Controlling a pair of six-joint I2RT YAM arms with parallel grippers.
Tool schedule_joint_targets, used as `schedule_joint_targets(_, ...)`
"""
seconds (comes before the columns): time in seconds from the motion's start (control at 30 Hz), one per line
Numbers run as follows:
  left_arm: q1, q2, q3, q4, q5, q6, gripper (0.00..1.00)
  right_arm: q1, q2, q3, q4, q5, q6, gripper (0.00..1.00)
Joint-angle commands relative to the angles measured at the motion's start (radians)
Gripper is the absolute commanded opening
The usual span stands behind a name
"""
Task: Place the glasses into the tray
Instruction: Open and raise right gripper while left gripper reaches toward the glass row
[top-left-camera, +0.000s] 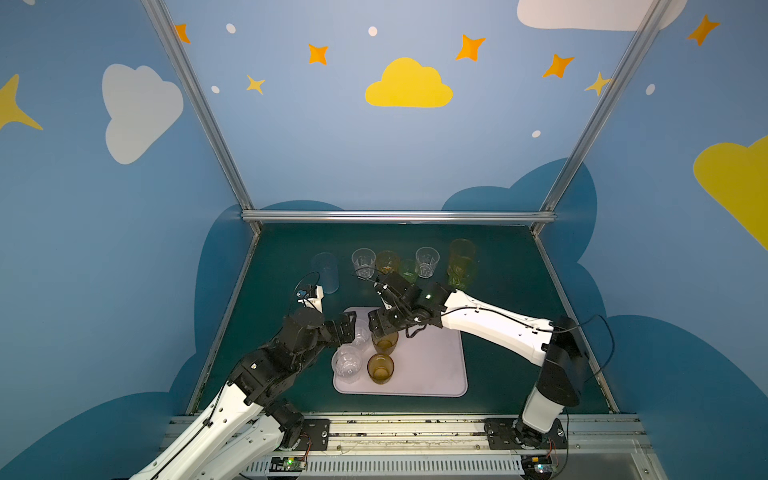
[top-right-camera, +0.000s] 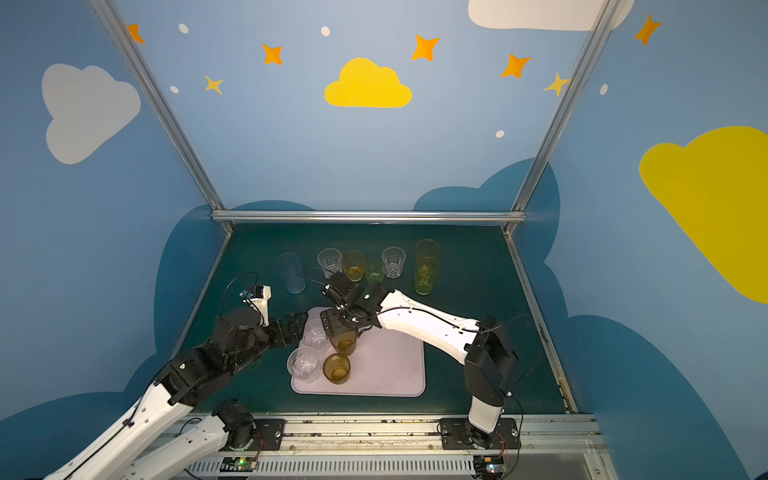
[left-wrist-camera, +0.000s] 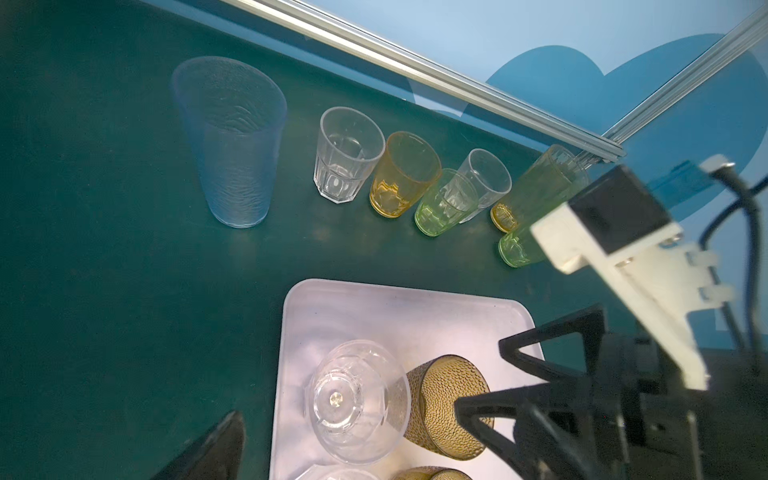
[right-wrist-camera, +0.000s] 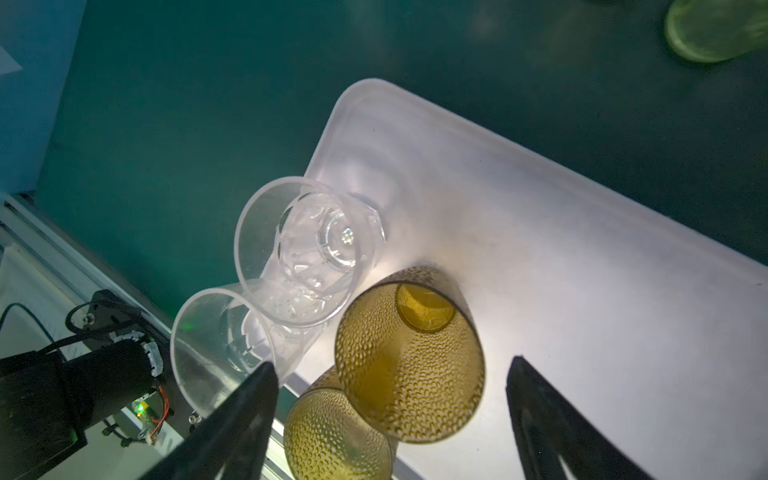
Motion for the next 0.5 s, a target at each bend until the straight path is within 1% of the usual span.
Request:
schedule_joint_targets(0.0, -0.001, 0.028, 0.028, 0.061, 0.035, -0.034, 1.00, -0.028, -0.089, -0.075, 0.046, 0.011, -0.006, 0.85)
schedule_joint_targets(0.2, -0.001, 0.178, 0.117, 0.078, 0.023, -0.016, 1.00, -0.084, -0.223, -0.202, 0.108, 0.002, -0.011, 0.86)
schedule_joint_targets(0.47, 0.003, 0.454, 0.265, 0.116, 0.033, 0.021, 1.00, -0.163, -0.384, -0.385, 0.204, -0.014, -0.023, 0.86)
